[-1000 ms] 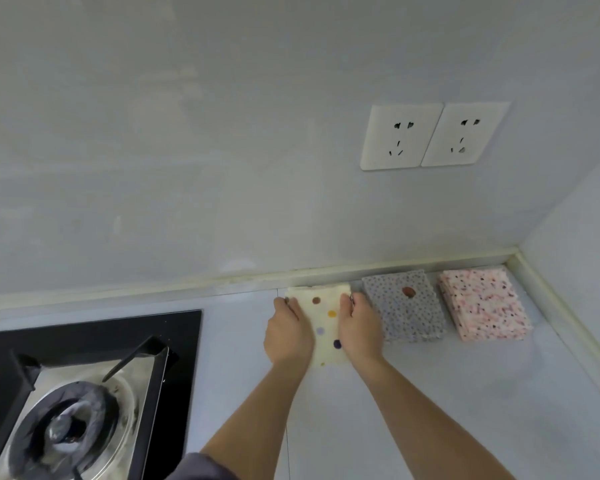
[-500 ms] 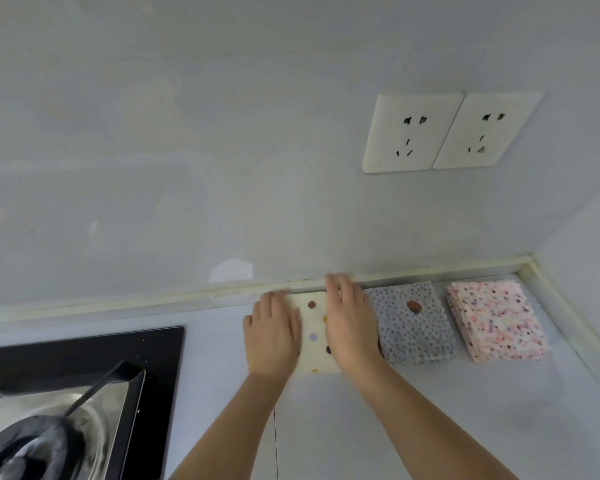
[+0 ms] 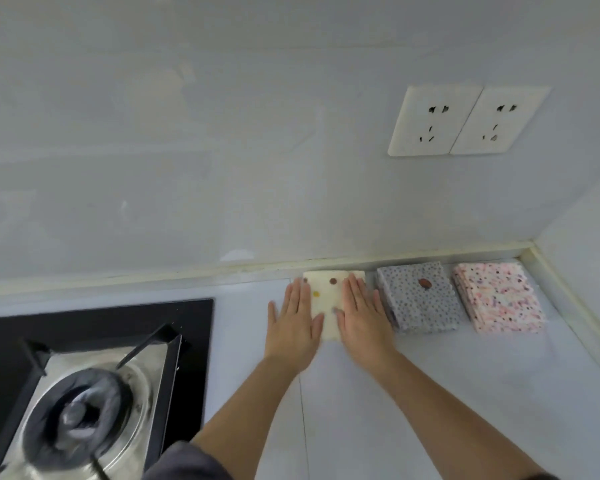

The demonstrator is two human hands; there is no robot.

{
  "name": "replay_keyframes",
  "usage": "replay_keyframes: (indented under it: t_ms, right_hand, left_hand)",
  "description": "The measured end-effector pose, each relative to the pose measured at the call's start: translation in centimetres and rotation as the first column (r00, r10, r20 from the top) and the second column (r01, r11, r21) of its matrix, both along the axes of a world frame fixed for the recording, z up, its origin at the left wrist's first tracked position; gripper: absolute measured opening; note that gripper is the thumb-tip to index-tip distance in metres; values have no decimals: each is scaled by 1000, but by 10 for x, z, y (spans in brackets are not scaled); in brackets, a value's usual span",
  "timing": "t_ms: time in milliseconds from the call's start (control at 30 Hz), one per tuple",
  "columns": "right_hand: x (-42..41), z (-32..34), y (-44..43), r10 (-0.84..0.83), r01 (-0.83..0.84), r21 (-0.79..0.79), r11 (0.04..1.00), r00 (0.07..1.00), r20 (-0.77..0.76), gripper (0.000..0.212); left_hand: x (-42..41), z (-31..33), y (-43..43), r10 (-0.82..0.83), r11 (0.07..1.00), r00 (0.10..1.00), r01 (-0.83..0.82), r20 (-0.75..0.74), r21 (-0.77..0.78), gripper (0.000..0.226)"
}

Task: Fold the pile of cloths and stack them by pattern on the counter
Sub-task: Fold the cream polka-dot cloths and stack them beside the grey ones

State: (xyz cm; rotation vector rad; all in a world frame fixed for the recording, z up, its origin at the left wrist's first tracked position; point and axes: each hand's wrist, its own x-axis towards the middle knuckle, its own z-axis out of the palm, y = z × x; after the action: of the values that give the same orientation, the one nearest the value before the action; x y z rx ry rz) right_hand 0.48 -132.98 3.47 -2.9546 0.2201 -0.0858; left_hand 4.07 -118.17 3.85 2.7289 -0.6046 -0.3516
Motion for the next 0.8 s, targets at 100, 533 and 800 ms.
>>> replay_keyframes:
  t_ms: [100, 533, 800]
  right_hand:
    - [-45, 14, 36, 24, -37, 140, 989, 995, 96, 59]
    - [-201, 88, 376, 91, -101, 680, 727, 995, 50, 59]
    - [-240, 122, 559, 327, -236, 710, 663, 945, 9, 51]
  left_hand:
    - [-52, 16, 45, 81, 975, 996, -69, 46, -213, 58]
    - [-241, 84, 378, 344, 840, 929, -241, 134, -486, 28]
    - [-305, 109, 569, 569, 755, 811, -452, 133, -475, 24]
